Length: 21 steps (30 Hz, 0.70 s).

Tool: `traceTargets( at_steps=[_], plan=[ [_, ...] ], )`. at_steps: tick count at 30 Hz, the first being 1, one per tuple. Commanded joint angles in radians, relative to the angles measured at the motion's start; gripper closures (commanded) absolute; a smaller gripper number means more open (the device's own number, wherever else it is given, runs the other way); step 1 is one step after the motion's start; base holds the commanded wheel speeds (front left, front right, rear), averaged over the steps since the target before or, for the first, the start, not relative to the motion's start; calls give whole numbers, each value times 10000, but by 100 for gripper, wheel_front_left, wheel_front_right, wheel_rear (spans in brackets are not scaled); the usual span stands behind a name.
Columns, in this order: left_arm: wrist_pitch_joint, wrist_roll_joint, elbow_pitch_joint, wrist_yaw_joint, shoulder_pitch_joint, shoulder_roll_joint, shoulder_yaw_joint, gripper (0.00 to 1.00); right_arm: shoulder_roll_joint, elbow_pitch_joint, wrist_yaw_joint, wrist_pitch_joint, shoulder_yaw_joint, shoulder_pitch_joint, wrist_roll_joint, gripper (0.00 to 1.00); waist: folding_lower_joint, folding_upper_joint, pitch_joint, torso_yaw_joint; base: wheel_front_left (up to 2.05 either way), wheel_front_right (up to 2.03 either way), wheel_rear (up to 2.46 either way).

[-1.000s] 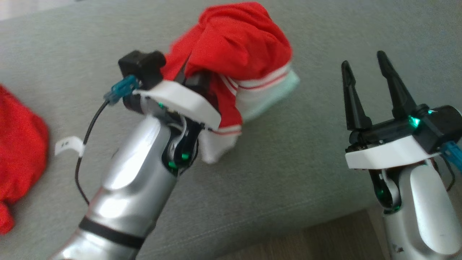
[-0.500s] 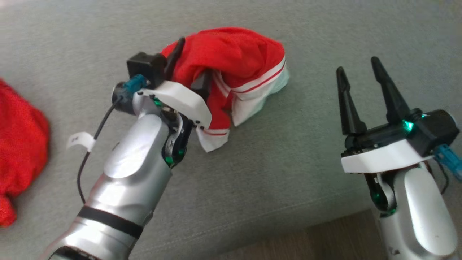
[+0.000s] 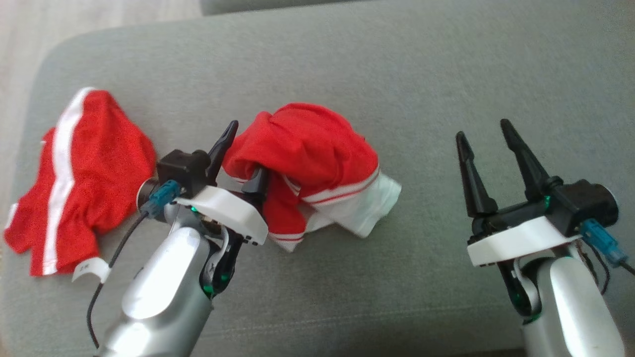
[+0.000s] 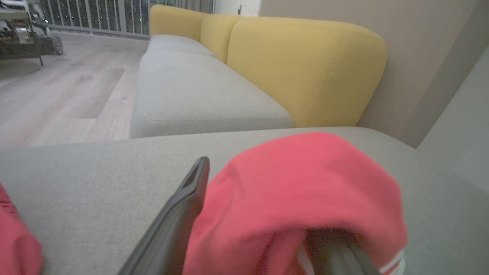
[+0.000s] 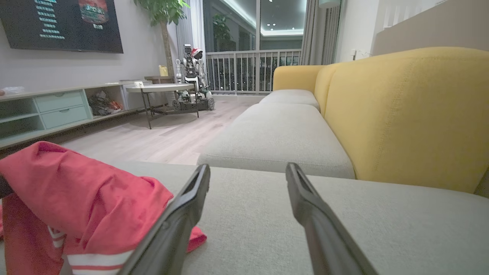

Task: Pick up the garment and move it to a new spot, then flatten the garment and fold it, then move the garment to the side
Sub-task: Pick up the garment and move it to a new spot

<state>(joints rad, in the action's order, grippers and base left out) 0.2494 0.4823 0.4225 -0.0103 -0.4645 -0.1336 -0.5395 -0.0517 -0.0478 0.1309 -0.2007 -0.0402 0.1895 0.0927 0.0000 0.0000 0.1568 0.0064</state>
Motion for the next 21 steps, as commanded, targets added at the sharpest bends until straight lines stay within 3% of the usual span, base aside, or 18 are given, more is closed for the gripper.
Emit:
traceTargets(
  at_steps=[1,6,12,21],
  plan=[
    [101,-122,-514,-88,-502,-267,279,0,15,373,-2,48,-295,113,-33,0,0,0,-341,351,0,0,0],
    [12,-222,-898,-138,-935,66,38,0,15,425,-2,72,-508,189,116,0,0,0,-335,215,0,0,0],
    [-34,-389,-829,-333,-2090,544,-257,0,15,399,-2,-39,-805,432,330,0,0,0,-106,-587,0,0,0],
    [-691,-378,1484,-361,-3153,792,-1173,0,15,263,-2,-264,-963,652,528,0,0,0,329,-1623,0,0,0]
  ],
)
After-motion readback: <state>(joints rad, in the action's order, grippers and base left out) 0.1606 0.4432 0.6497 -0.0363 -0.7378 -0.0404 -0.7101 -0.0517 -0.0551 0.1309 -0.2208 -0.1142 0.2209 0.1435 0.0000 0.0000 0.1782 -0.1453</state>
